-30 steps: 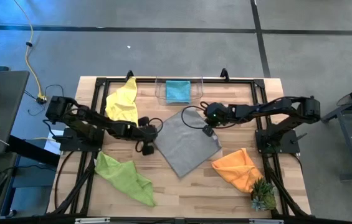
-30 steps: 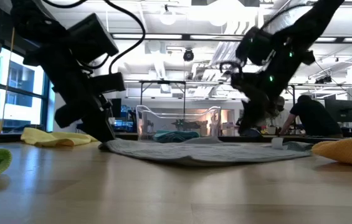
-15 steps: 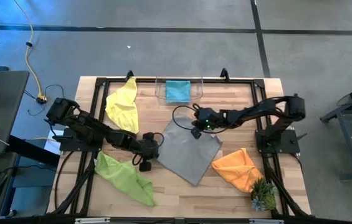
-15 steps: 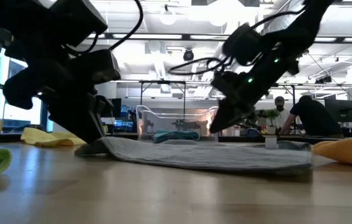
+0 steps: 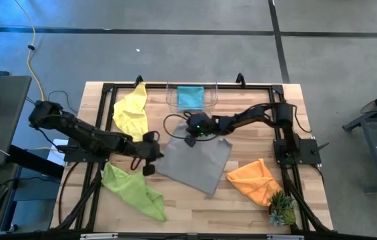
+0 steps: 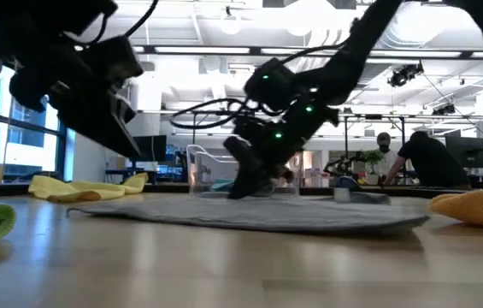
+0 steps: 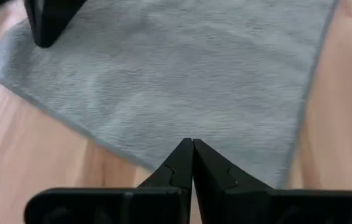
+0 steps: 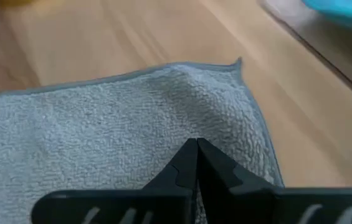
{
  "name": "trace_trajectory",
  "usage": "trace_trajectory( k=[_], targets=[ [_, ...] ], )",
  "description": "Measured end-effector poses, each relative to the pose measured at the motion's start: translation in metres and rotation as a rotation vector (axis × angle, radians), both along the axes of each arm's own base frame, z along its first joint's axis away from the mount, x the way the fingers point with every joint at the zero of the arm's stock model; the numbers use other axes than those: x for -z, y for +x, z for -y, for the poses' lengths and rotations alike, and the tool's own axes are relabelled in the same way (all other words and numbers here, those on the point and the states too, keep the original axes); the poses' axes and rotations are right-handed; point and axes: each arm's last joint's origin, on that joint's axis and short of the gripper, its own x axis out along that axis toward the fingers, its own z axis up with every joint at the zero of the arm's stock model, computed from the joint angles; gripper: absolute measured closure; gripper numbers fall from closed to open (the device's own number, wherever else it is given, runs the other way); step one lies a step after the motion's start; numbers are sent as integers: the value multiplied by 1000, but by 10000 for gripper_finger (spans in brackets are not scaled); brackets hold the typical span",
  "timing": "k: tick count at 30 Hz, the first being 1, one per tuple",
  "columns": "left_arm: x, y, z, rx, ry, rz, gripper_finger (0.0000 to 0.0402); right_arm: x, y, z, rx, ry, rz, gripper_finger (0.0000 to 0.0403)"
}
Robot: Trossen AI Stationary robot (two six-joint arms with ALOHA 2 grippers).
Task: Fold microfiber towels
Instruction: Fold the gray towel
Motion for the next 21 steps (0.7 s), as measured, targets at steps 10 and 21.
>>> trace_trajectory(
  k=[10,21],
  targets=[
    [13,-10,-16,-66,13,-6,401,-37,30,-18,-507,22,76,402],
    [13,-9,1,243,-28,29,397,-64,-36,-67,-545,-44,38,403]
  ],
)
